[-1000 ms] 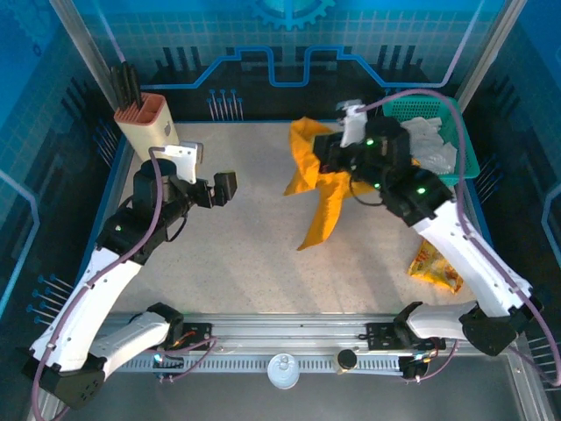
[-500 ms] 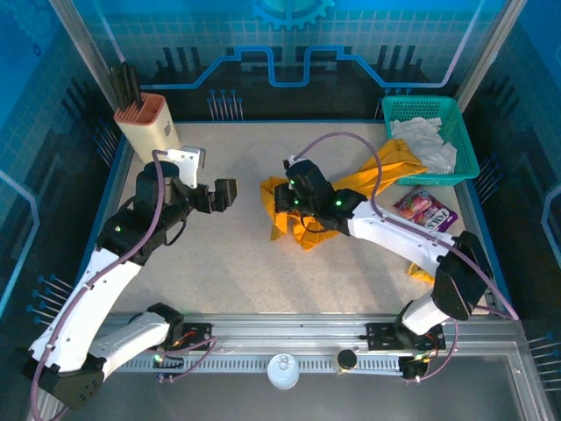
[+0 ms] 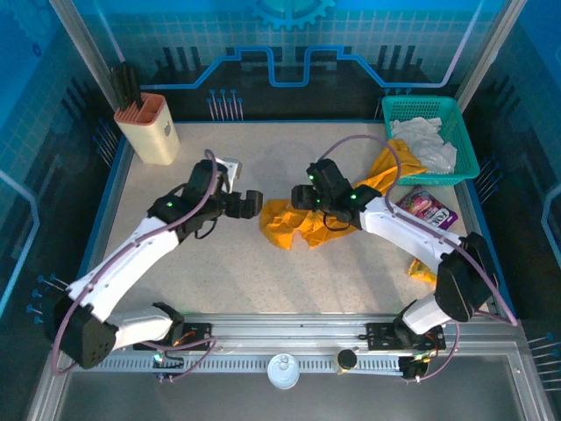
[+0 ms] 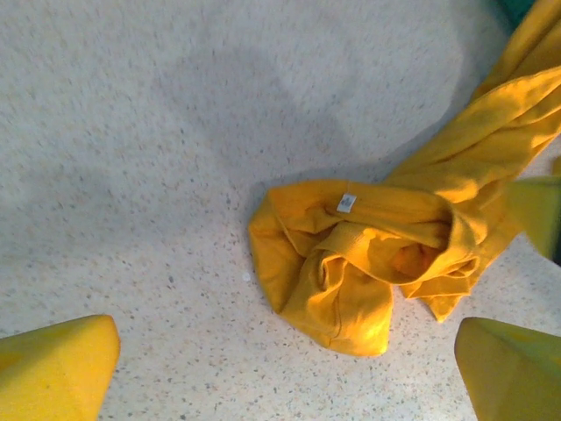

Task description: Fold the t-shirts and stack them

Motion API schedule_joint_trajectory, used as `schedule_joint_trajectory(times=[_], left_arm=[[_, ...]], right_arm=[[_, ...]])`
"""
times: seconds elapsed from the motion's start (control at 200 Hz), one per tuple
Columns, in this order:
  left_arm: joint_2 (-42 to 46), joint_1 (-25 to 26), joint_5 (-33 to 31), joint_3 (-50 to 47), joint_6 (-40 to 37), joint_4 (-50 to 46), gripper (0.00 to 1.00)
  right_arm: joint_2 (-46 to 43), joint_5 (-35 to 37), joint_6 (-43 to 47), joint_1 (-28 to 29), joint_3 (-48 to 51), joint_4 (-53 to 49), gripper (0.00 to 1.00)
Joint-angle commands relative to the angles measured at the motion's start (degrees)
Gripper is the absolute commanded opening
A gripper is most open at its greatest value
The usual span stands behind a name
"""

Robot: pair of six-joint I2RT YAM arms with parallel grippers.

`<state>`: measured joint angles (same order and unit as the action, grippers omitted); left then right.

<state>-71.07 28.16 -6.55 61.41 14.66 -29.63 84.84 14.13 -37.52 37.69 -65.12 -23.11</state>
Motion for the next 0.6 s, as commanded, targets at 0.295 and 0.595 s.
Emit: schedule_joint_trajectory(times=[0.295,0.595], left_arm=[[-22.97,12.90,-4.35,6.44,2.50,12.02,0.99],[-39.78,13.71,-7.14,13.45,1.17,15.00,0.99]], right_arm=[[-13.59,3.71,-2.91,-23.74,14.41,1.01,0.98],[5.84,2.71,-4.05,-30.22,4.99,5.92,1.00]])
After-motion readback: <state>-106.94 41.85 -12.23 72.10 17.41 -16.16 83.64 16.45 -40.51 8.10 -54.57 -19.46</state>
